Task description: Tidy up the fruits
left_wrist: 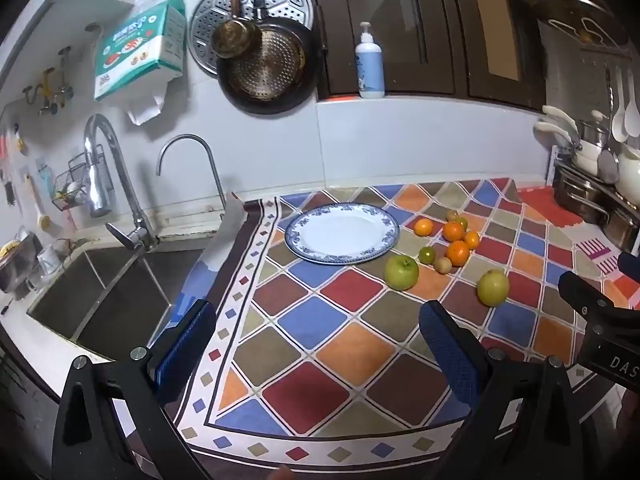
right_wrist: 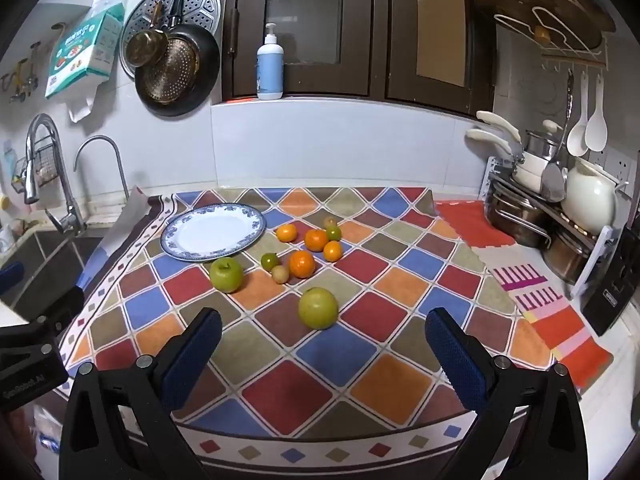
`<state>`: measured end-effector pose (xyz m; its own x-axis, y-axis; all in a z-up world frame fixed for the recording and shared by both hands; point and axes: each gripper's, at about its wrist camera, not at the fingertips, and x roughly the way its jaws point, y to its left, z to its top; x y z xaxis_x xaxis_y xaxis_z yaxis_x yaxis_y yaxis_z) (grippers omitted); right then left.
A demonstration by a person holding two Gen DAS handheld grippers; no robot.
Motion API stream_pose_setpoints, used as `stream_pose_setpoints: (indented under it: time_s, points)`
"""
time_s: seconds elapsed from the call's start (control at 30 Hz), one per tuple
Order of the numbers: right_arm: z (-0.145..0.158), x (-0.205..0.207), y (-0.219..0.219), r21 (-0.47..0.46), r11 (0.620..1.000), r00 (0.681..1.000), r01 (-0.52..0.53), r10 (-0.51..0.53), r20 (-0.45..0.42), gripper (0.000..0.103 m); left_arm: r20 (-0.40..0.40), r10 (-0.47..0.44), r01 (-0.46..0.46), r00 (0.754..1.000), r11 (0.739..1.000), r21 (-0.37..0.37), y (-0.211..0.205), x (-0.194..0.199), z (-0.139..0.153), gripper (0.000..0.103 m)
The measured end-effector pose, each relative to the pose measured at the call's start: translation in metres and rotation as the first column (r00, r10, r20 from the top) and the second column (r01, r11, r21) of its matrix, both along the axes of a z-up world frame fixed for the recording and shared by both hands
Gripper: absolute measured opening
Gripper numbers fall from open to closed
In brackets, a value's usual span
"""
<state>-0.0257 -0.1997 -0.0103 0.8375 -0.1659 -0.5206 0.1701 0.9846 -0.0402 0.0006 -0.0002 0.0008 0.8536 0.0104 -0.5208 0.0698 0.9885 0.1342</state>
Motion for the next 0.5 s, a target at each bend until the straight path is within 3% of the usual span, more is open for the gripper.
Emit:
stream_pose_setpoints:
  time_s: [0.17, 0.5]
  points:
    - [-0.007, -0.002, 0.001, 0.009, 1.0, 1.0, -0.015, 0.015, -0.004, 0.102, 0.032, 0.006, -0.004, 0.999, 0.999, -0.047, 0.002, -0.005, 0.007, 0.103]
    - [0.004, -0.005, 0.001, -0.011, 1.0, 0.999, -0.022, 0.022, 0.04, 0.102, 0.043, 0.026, -0.024, 0.999, 0.999, -0.035, 0.001, -0.007, 0.01, 0.103]
